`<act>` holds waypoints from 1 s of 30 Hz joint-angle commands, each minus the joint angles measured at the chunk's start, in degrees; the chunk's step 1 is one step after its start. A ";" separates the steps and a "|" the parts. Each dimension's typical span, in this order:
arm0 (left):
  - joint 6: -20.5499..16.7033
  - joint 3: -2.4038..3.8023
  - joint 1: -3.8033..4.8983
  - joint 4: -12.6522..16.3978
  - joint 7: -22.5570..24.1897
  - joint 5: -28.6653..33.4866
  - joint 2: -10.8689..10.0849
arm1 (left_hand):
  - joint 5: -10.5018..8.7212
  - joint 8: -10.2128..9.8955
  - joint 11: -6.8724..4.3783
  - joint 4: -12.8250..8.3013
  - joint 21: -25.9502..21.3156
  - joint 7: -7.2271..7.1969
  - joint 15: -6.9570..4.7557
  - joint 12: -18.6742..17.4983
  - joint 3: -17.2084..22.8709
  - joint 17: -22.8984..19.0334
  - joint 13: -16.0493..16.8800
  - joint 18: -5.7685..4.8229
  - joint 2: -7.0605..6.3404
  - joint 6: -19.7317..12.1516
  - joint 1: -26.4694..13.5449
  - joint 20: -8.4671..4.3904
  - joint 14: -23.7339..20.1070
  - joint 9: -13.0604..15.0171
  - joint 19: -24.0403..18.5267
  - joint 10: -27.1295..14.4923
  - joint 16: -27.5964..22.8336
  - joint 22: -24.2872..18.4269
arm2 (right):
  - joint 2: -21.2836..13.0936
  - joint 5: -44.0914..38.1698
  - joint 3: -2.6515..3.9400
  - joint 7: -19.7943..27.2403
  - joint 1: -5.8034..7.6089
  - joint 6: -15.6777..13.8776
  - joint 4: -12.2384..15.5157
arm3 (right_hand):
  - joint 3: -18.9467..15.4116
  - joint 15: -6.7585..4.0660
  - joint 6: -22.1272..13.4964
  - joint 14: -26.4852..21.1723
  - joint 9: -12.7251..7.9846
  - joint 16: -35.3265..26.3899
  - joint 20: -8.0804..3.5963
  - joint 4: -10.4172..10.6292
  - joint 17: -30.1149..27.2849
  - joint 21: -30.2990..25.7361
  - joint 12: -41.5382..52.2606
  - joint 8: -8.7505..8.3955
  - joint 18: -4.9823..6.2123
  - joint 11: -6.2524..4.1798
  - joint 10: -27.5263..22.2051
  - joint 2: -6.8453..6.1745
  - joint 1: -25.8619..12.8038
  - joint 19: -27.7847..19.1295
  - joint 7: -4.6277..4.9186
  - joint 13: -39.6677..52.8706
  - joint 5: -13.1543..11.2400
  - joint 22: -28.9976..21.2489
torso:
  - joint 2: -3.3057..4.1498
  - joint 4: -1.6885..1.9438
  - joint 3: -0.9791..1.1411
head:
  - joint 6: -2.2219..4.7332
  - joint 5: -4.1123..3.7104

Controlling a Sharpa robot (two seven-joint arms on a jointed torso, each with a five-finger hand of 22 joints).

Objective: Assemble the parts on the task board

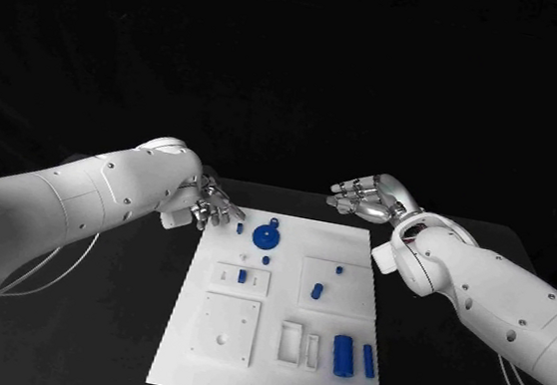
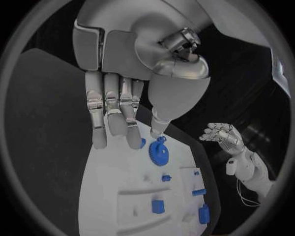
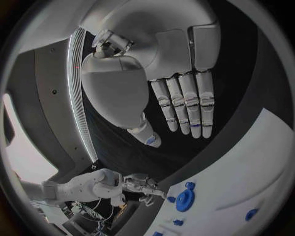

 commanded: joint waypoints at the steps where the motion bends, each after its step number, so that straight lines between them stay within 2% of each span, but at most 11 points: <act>1: 1.65 -0.02 -0.27 -0.69 1.07 0.59 0.69 | -0.23 0.19 0.24 0.40 -0.17 -0.02 -0.07 -0.28 -0.02 -0.05 0.09 -0.85 -0.25 -0.47 -0.26 0.20 -0.46 -0.07 0.10 1.22 0.32 1.02 | 0.10 -0.02 0.05 0.41 0.06 -0.17 0.16 | -0.32 0.09 -0.33 -0.51 -0.07 -0.26 0.13 0.17 -0.09 0.25 -0.17 0.08 0.95 0.00 -0.36 0.01 0.51 -0.45 0.07 -0.05 0.32 -0.04 | 0.13 0.01 0.03 | 0.00 -0.10; 4: 2.04 -0.11 -0.55 -1.13 1.18 0.61 1.06 | -0.27 0.21 0.24 0.54 -0.18 -0.03 -0.07 -0.25 0.06 -0.07 0.12 -0.85 -0.19 -0.44 -0.23 0.21 -0.48 -0.06 0.09 1.20 0.37 1.03 | 0.19 -0.03 0.05 0.41 0.08 -0.21 0.15 | -0.32 0.09 -0.33 -0.51 -0.07 -0.26 0.13 0.17 -0.09 0.25 -0.17 0.08 0.95 0.00 -0.36 0.01 0.51 -0.45 0.07 -0.05 0.32 -0.04 | 0.09 -0.05 0.09 | -0.06 -0.06; 9: 2.25 -0.18 -0.83 -1.41 1.40 0.67 1.37 | -0.32 0.20 0.25 0.67 -0.20 -0.02 -0.06 -0.23 0.07 -0.09 0.14 -0.85 -0.11 -0.45 -0.26 0.22 -0.54 -0.07 0.05 1.14 0.42 1.03 | 0.38 -0.05 0.06 0.43 0.09 -0.26 0.00 | -0.31 0.11 -0.40 -0.52 -0.08 -0.26 0.15 0.21 -0.09 0.25 -0.17 0.08 0.97 0.00 -0.36 0.02 0.52 -0.48 0.07 -0.05 0.33 -0.05 | 0.14 -0.01 0.03 | -0.04 -0.20; 13: 2.08 -0.20 -0.94 -1.50 1.54 0.78 1.51 | -0.34 0.20 0.25 0.74 -0.21 -0.02 -0.06 -0.20 0.11 -0.10 0.16 -0.85 0.07 -0.46 -0.26 0.22 -0.54 -0.07 0.05 1.16 0.45 1.03 | 0.55 -0.06 0.06 0.43 0.09 -0.28 -0.10 | -0.31 0.11 -0.40 -0.52 -0.08 -0.26 0.15 0.21 -0.09 0.25 -0.17 0.08 0.97 0.00 -0.36 0.02 0.52 -0.48 0.07 -0.05 0.33 -0.05 | 0.15 -0.01 0.10 | -0.05 -0.17; 25: 1.57 -0.19 -1.22 -2.06 2.06 1.40 1.77 | -0.18 0.20 0.26 0.37 -0.22 0.01 -0.06 -0.13 -0.19 -0.24 0.20 -0.83 1.80 -0.55 -0.02 0.22 -0.53 -0.14 0.11 1.14 0.58 1.03 | 0.77 -0.09 0.06 0.41 0.10 -0.30 -0.12 | -0.29 0.11 -0.50 -0.55 -0.08 -0.26 0.15 0.19 -0.09 0.25 -0.17 0.07 0.97 0.01 -0.38 0.01 0.55 -0.49 0.09 -0.05 0.33 -0.05 | 0.10 -0.04 0.05 | -0.17 -0.41; 30: 2.07 -0.18 -1.55 -2.47 2.33 2.00 2.02 | -0.34 0.20 0.25 -0.76 -0.21 0.00 -0.06 -0.08 -0.55 -0.30 0.23 -0.84 2.34 -0.43 0.65 0.22 -0.59 -0.22 0.07 1.10 0.64 1.05 | 0.85 -0.09 0.06 0.37 0.10 -0.29 -0.13 | -0.29 0.11 -0.50 -0.55 -0.08 -0.26 0.15 0.19 -0.09 0.25 -0.17 0.07 0.97 0.01 -0.38 0.01 0.55 -0.49 0.09 -0.05 0.33 -0.05 | 0.09 -0.04 0.00 | -0.21 -0.59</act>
